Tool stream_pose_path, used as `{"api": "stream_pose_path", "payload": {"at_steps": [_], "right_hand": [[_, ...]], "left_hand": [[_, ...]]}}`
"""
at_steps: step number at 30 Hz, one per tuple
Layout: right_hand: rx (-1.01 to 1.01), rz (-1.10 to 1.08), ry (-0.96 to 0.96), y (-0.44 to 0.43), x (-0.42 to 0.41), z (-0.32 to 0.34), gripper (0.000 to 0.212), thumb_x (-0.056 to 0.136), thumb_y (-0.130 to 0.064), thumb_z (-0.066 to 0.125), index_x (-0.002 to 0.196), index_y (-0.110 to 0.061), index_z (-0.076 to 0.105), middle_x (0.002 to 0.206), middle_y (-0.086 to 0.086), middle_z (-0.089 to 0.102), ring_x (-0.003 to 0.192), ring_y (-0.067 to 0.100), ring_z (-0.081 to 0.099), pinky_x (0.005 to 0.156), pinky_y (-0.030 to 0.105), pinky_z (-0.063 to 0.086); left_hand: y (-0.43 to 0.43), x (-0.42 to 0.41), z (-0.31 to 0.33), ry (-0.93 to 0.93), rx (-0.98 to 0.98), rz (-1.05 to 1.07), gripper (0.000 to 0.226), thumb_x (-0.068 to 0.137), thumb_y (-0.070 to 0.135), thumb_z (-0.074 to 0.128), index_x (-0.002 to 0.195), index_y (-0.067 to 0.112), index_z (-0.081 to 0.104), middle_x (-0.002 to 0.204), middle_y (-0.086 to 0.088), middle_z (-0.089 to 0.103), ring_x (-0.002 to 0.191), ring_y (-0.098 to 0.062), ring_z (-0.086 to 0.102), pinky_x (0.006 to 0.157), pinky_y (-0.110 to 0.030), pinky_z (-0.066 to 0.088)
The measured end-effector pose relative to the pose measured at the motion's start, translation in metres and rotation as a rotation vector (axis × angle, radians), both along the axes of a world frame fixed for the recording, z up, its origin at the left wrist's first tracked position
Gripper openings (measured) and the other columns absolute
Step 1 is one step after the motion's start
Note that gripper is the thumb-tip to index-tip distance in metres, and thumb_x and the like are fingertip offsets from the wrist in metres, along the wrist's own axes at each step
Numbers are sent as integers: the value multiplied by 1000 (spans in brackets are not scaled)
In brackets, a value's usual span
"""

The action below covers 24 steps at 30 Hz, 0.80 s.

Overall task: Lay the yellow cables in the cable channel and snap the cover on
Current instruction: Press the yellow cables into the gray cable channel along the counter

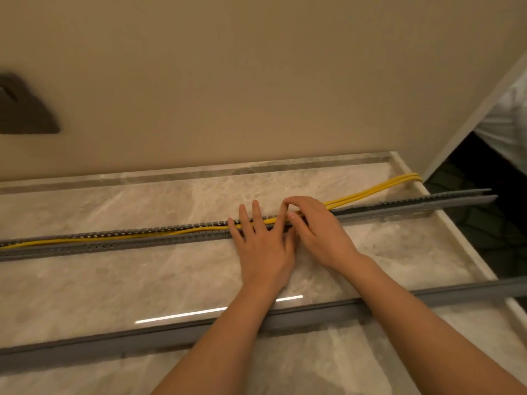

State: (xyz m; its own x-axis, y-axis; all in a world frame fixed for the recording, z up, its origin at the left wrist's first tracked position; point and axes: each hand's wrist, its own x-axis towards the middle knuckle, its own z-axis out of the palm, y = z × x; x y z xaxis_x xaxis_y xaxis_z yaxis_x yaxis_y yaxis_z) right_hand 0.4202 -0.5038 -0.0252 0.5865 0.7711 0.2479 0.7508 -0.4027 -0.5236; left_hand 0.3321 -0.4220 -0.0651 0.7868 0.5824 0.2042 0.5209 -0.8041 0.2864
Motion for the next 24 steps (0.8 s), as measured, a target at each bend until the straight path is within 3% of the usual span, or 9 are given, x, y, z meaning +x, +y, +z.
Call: {"api": "stream_pose_path", "payload": {"at_steps": [5, 8, 11, 15, 18, 24], "right_hand": [[-107, -132, -73, -13, 17, 2, 34, 96, -30, 45, 125, -13, 55, 125, 4, 59, 118, 21, 49, 102, 36, 36], [-175, -185, -136, -23, 29, 3, 31, 94, -31, 49, 118, -14, 60, 120, 4, 63, 115, 22, 52, 100, 37, 35], [-236, -242, -203, -31, 43, 2, 32, 92, -38, 50, 114, -19, 62, 114, 0, 65, 113, 20, 53, 103, 37, 28], [-308, -383, -300, -43, 61, -1, 47, 83, -62, 44, 103, -25, 65, 104, -2, 66, 109, 20, 53, 110, 47, 15], [-276, -359, -330, -45, 71, -6, 51, 81, -67, 43, 96, -25, 67, 98, -1, 66, 104, 20, 54, 108, 47, 19], [-36, -253, -410, -52, 76, -14, 46, 78, -62, 44, 81, -21, 66, 79, -2, 63, 82, 21, 54, 84, 36, 27]], "left_hand": [[2, 1, -3, -21, 16, 5, 51, 95, 53, 20, 144, 47, 9, 154, -11, 21, 142, -36, 8, 111, -55, -4], [2, 1, -4, -32, 12, 0, 49, 95, 53, 20, 143, 48, 14, 154, -9, 23, 142, -35, 9, 111, -55, -3], [2, 1, -3, -30, 14, 6, 48, 95, 52, 21, 143, 48, 17, 153, -8, 25, 142, -35, 9, 112, -55, -2], [3, 1, -3, -27, 23, 9, 47, 96, 52, 21, 143, 47, 18, 152, -8, 28, 142, -34, 11, 111, -53, -3], [3, 2, -3, -22, 37, 27, 47, 95, 52, 16, 143, 48, 18, 151, -5, 30, 142, -31, 12, 112, -51, -4], [1, 2, -2, -17, 46, 86, 45, 96, 49, 12, 141, 51, 20, 150, 1, 32, 141, -25, 15, 114, -48, 1]]}}
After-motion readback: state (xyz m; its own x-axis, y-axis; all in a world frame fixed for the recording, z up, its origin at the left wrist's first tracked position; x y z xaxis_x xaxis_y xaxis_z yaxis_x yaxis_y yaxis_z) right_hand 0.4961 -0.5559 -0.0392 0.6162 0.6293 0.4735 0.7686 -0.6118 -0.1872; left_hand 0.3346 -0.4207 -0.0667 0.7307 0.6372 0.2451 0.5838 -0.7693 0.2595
